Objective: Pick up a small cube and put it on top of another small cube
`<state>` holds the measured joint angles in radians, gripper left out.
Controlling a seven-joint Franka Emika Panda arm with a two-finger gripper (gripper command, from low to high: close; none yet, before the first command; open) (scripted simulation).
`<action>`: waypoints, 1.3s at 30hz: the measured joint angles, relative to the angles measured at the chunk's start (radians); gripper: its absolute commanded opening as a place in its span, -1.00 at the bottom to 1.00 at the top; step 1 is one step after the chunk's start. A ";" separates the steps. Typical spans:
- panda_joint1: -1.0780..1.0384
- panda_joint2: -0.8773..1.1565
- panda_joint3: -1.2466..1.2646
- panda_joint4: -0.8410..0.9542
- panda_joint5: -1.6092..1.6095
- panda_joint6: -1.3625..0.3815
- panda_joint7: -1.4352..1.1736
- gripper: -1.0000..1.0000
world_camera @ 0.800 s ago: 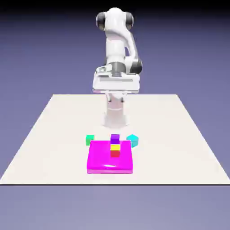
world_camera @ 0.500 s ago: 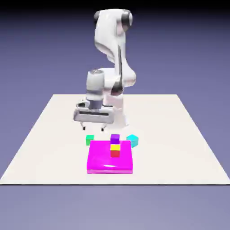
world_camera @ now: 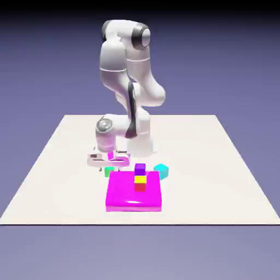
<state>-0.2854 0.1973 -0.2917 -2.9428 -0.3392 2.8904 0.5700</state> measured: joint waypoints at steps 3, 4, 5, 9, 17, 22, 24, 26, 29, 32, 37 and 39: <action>0.007 -0.109 -0.002 -0.005 0.004 -0.104 -0.006 -1.00; 0.010 -0.145 -0.003 -0.007 0.006 -0.138 -0.008 -1.00; 0.011 -0.181 -0.002 -0.009 0.008 -0.173 -0.010 -1.00; 0.022 -0.314 -0.008 -0.015 0.014 -0.300 -0.018 -1.00; 0.260 -0.413 0.173 0.067 0.123 -0.468 0.065 -1.00; 0.350 -0.490 0.340 0.036 0.333 -0.519 0.210 -1.00; 0.379 -0.519 0.406 0.019 0.420 -0.534 0.271 -1.00; 0.409 -0.549 0.472 0.003 0.507 -0.550 0.331 -1.00; 0.436 -0.586 0.556 -0.027 0.626 -0.562 0.413 -1.00; 0.415 -0.544 0.550 -0.045 0.638 -0.504 0.413 -1.00; 0.428 -0.363 0.562 -0.067 0.666 -0.301 0.398 -1.00; 0.433 -0.300 0.566 -0.075 0.676 -0.231 0.393 1.00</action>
<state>0.1472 -0.1024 0.2744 -3.0175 0.3369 2.6596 0.9631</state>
